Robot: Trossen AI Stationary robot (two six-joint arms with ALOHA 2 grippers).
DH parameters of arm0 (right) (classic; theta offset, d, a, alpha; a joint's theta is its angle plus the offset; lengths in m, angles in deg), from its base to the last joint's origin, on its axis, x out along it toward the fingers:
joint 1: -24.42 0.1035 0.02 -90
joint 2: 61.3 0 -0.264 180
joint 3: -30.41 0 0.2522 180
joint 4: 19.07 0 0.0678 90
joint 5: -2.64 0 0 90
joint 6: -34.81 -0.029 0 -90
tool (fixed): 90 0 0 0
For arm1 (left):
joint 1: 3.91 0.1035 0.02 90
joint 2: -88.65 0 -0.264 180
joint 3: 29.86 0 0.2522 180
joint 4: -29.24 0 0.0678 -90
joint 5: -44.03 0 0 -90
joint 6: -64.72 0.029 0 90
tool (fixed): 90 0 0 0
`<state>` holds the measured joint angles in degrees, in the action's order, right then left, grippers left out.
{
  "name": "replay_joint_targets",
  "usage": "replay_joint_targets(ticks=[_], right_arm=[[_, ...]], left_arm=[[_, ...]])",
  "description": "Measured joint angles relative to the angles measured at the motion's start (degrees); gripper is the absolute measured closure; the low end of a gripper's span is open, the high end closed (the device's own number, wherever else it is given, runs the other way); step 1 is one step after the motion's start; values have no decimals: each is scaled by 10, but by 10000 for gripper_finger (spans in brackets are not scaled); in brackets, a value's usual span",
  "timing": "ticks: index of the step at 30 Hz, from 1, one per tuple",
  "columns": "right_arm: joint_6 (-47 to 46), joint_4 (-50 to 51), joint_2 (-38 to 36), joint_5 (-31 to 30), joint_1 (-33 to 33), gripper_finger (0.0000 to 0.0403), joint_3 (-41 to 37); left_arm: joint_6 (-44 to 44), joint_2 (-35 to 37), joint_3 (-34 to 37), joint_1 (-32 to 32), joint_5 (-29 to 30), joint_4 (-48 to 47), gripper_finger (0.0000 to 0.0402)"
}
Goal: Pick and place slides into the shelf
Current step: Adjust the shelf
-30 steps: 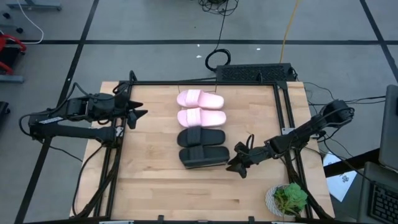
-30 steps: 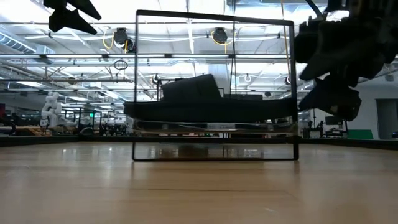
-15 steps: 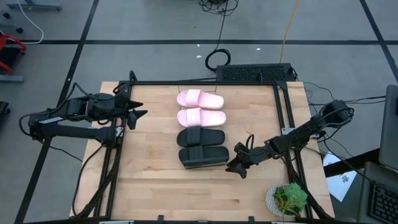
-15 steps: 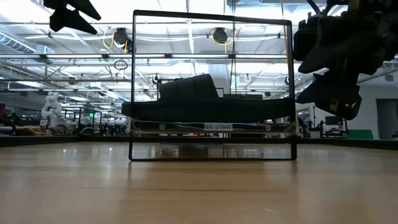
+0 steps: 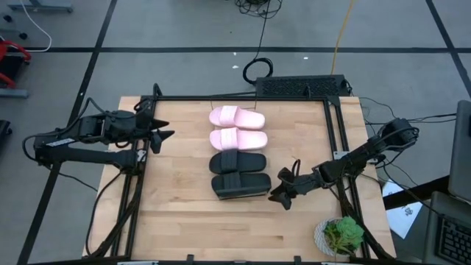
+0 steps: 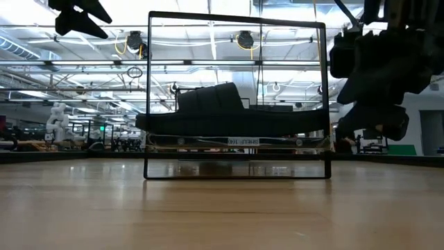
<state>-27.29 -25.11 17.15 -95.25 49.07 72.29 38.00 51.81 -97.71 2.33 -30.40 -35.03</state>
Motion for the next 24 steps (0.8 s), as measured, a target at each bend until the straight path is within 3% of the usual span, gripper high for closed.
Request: replay_joint_targets(ticks=[12,24], right_arm=[[8,-1,0,-41,-2,229,0],[18,-18,0,-40,-11,229,0]], left_arm=[[0,0,0,0,0,-8,167],[-2,0,0,0,0,-8,167]])
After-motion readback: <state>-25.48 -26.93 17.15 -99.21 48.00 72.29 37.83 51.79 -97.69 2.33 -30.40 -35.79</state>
